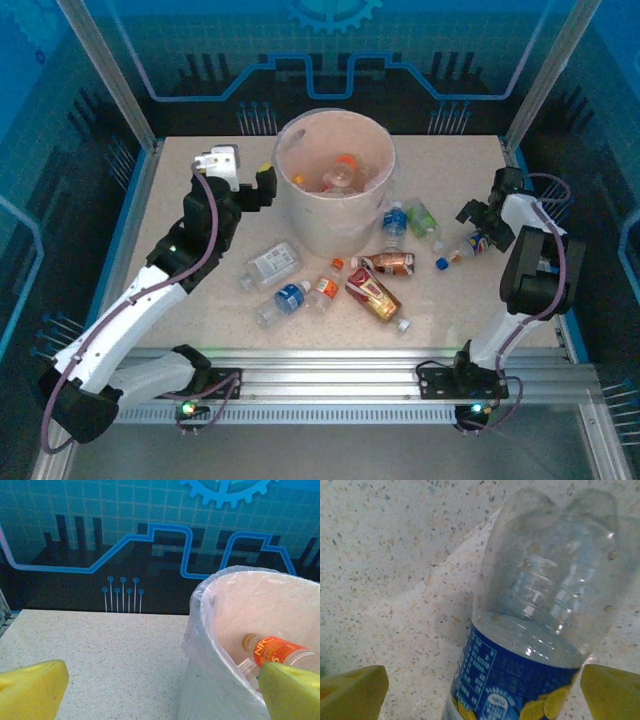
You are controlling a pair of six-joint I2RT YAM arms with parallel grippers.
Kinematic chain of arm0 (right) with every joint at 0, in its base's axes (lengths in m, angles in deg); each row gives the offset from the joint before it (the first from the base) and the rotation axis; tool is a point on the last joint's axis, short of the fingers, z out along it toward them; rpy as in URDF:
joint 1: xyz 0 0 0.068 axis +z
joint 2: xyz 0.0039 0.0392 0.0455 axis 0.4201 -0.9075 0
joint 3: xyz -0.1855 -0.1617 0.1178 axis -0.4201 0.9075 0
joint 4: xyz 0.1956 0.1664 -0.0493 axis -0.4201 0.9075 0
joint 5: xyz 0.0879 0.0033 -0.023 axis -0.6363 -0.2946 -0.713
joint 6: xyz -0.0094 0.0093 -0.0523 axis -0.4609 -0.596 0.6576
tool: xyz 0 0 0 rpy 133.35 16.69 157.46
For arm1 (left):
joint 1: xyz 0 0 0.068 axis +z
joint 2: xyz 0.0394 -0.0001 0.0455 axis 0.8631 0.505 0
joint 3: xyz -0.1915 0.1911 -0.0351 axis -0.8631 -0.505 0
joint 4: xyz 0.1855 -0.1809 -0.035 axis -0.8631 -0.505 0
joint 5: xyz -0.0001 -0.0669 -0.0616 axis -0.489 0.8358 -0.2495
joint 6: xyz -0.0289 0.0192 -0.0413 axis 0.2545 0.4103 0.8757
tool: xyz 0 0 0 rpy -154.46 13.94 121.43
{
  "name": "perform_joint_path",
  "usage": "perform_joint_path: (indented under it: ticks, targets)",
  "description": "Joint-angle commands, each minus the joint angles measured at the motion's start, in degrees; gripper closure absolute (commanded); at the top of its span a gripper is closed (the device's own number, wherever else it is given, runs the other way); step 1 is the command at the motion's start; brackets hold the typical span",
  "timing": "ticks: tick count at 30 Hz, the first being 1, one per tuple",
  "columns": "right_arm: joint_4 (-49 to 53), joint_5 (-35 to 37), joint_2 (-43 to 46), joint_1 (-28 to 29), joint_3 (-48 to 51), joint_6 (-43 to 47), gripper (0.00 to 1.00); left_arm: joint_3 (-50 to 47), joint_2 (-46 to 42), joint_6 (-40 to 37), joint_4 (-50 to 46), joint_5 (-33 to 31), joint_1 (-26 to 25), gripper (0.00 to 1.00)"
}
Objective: Put the plastic bottles in the bin
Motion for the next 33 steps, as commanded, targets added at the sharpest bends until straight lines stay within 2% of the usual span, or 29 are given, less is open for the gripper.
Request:
perform_joint_path:
  ticks: [1,5,10,19,26,28,33]
  targets:
    - [-1.03,-1.74,-2.58,-0.66,-1.29,-0.15,0.0,-0.93,-0.64,1.64,1.1,-0.21,0.74,0.01]
    - [-1.99,-2.97,-4.75,-0.69,-0.87,-0.16,0.0,-0.94,-0.53,2.07,1.01,-0.03,1.07,0.01]
    - [-2.56,-2.99,-6.19,-0.69,-0.6,-0.07,0.07,-0.95,-0.48,2.38,0.93,0.48,1.44,0.01]
    - [-2.6,-3.34,-7.61,-0.6,-0.43,0.89,0.36,-0.74,0.04,2.72,0.52,0.61,1.77,0.01]
    - [-2.05,-3.36,-4.48,-0.68,0.01,1.98,0.58,-0.48,0.72,2.93,0.57,0.96,2.08,0.01]
    - [-1.49,-2.97,-2.91,-0.68,0.09,2.56,0.61,-0.31,0.97,2.91,0.59,1.07,2.2,0.01]
    - [0.67,-0.85,2.43,-0.03,0.36,3.74,0.62,-0.21,1.23,2.91,0.56,0.87,2.25,0.01]
